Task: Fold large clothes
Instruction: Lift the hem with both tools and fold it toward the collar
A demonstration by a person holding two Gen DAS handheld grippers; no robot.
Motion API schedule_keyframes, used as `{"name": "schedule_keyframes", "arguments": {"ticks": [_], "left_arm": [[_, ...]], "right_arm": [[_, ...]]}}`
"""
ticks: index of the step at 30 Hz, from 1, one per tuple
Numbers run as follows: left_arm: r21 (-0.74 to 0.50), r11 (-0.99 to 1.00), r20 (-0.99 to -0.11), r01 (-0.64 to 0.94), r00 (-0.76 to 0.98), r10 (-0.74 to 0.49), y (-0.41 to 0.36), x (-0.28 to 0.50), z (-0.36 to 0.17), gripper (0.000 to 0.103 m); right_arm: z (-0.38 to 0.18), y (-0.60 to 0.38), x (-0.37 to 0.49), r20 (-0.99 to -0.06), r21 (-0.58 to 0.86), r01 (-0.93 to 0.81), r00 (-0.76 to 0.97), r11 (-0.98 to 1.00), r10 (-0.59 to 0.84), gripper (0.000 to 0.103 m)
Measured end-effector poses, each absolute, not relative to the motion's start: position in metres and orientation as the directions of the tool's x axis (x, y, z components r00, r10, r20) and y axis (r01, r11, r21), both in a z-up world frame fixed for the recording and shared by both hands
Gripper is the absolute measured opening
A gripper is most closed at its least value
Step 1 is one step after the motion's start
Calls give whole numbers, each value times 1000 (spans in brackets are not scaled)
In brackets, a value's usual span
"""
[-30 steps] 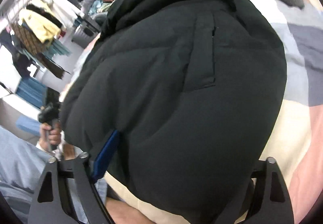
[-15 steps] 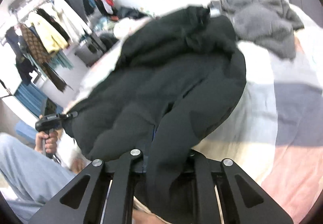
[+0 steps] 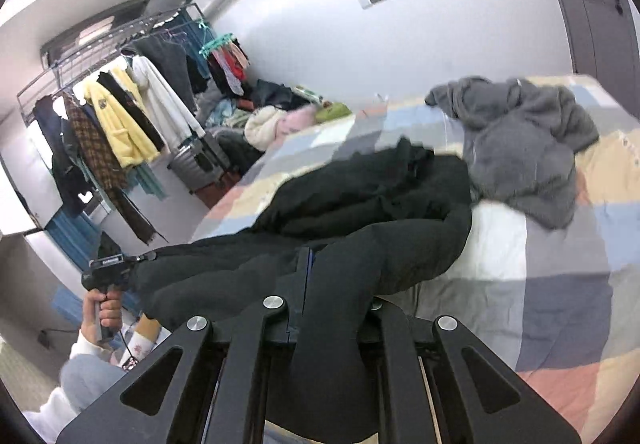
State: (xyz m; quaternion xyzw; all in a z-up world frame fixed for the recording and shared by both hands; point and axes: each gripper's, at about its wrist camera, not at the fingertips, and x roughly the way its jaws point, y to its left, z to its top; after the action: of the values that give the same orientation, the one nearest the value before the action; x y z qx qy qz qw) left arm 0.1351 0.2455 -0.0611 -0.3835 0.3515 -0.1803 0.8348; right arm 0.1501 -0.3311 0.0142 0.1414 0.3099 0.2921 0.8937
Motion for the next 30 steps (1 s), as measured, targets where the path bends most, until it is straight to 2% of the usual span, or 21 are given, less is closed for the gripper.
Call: {"name": "schedule_keyframes", "arguments": {"ticks": [8,18,24,30], "left_arm": [[-710,699,-475,80,678,-560,253,116,5,11],[-685,728,-572,32,595,-564,250,69,5,12],[-656,755,-617,15,565,-548,246,95,3,12],[-660,751,-629,10,539,-560,243,139,5,12]], "right_arm": [[50,-329,117,-463,437,-433,644,788,610,7],[44,-341,59,-503,497,-366,618,787,605,7],[40,-347,89,-523,540,-318,598,779,607,8],[29,-374,143,-498,659,-236,576,715,649,8]]}}
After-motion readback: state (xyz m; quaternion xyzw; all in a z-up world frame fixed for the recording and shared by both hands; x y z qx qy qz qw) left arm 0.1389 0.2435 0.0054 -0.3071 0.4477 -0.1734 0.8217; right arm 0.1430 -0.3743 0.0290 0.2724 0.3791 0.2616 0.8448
